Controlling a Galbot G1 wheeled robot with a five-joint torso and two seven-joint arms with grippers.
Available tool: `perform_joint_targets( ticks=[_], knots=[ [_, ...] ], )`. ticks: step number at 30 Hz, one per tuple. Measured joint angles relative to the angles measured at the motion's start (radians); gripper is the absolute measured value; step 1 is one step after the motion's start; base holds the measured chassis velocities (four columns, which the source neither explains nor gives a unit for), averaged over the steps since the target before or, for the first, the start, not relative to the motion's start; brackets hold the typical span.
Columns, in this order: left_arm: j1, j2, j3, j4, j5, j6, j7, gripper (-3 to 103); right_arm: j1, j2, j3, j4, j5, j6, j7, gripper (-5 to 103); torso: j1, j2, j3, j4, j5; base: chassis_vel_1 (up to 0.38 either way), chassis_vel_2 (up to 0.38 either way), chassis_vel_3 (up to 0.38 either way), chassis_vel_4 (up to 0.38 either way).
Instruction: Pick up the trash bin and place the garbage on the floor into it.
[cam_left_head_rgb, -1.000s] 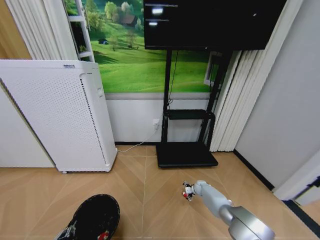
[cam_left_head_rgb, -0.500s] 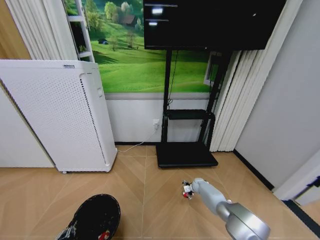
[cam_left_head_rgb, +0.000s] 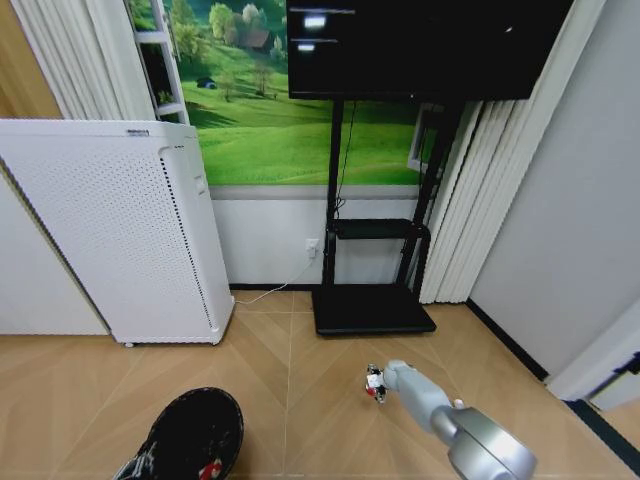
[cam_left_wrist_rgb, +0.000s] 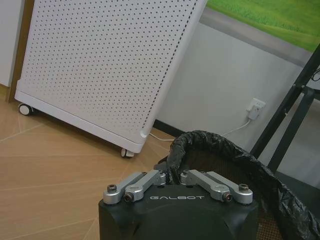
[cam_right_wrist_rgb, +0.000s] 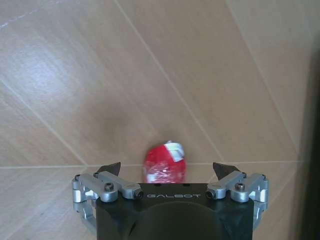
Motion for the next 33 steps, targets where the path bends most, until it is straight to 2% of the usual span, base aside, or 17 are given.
perform_joint_targets(
  ticks=[9, 10, 11, 14, 15, 17, 18, 20, 23, 27, 30, 31, 32, 33],
  knots=[
    [0.005, -0.005, 0.009, 0.014, 0.0, -0.02, 0.011, 7, 0.013, 0.006, -0.046, -0.006, -0.002, -0.028, -0.01, 101, 0.0, 0.0, 0.0, 0.0003, -0.0003, 0.0, 0.0, 0.0, 0.0],
    [0.005, -0.005, 0.011, 0.016, 0.0, -0.023, 0.013, 7, 0.017, 0.009, -0.051, -0.009, -0.005, -0.031, -0.015, 96, 0.0, 0.0, 0.0, 0.0003, -0.0003, 0.0, 0.0, 0.0, 0.0],
    [0.005, -0.005, 0.011, 0.016, 0.0, -0.023, 0.013, 7, 0.017, 0.009, -0.051, -0.009, -0.005, -0.031, -0.015, 96, 0.0, 0.0, 0.0, 0.0003, -0.0003, 0.0, 0.0, 0.0, 0.0],
    [0.004, -0.006, 0.012, 0.021, -0.005, -0.029, 0.016, 7, 0.03, 0.017, -0.068, -0.017, -0.012, -0.039, -0.024, 80, 0.0, 0.0, 0.0, 0.0002, -0.0002, 0.0, 0.0, 0.0, 0.0],
    [0.004, -0.006, 0.012, 0.021, -0.005, -0.029, 0.016, 7, 0.03, 0.017, -0.068, -0.017, -0.012, -0.039, -0.024, 80, 0.0, 0.0, 0.0, 0.0002, -0.0002, 0.0, 0.0, 0.0, 0.0],
    [0.004, -0.005, 0.012, 0.023, -0.011, -0.035, 0.019, 7, 0.041, 0.021, -0.074, -0.027, -0.026, -0.04, -0.032, 71, 0.0, 0.0, 0.0, 0.0003, -0.0002, 0.0, 0.0, 0.0, 0.0],
    [0.004, -0.005, 0.012, 0.023, -0.011, -0.035, 0.019, 7, 0.041, 0.021, -0.074, -0.027, -0.026, -0.04, -0.032, 71, 0.0, 0.0, 0.0, 0.0003, -0.0002, 0.0, 0.0, 0.0, 0.0],
    [0.006, -0.003, 0.012, 0.025, -0.016, -0.042, 0.024, 7, 0.049, 0.024, -0.082, -0.033, -0.033, -0.04, -0.038, 60, 0.0, 0.0, 0.0, 0.0003, -0.0003, 0.0, 0.0, 0.0, 0.0],
    [0.008, -0.002, 0.012, 0.029, -0.024, -0.05, 0.028, 7, 0.051, 0.024, -0.089, -0.037, -0.039, -0.04, -0.041, 54, 0.0, 0.0, 0.0, 0.0002, -0.0002, 0.0, 0.0, 0.0, 0.0],
    [0.013, -0.001, 0.007, 0.034, -0.035, -0.063, 0.033, 7, 0.041, 0.025, -0.096, -0.033, -0.052, -0.041, -0.045, 33, 0.0, 0.0, 0.0, 0.0, -0.0002, 0.0, 0.0, 0.0, 0.0],
    [0.014, -0.001, 0.007, 0.038, -0.037, -0.068, 0.034, 7, 0.037, 0.026, -0.095, -0.032, -0.058, -0.041, -0.044, 27, 0.0, 0.0, 0.0, 0.0003, -0.0006, 0.0, 0.0, 0.0, 0.0],
    [0.014, 0.0, 0.007, 0.039, -0.037, -0.07, 0.035, 7, 0.034, 0.027, -0.094, -0.031, -0.061, -0.042, -0.043, 22, 0.0, 0.0, 0.0, 0.0002, -0.0009, 0.0, 0.0, 0.0, 0.0],
    [0.015, 0.0, 0.007, 0.041, -0.037, -0.072, 0.036, 7, 0.031, 0.028, -0.092, -0.031, -0.063, -0.043, -0.042, 27, 0.0, 0.0, 0.0, 0.0003, -0.0009, 0.0, 0.0, 0.0, 0.0],
    [0.015, 0.0, 0.007, 0.041, -0.037, -0.072, 0.036, 7, 0.031, 0.028, -0.092, -0.031, -0.063, -0.043, -0.042, 27, 0.0, 0.0, 0.0, 0.0003, -0.0009, 0.0, 0.0, 0.0, 0.0]
  ],
)
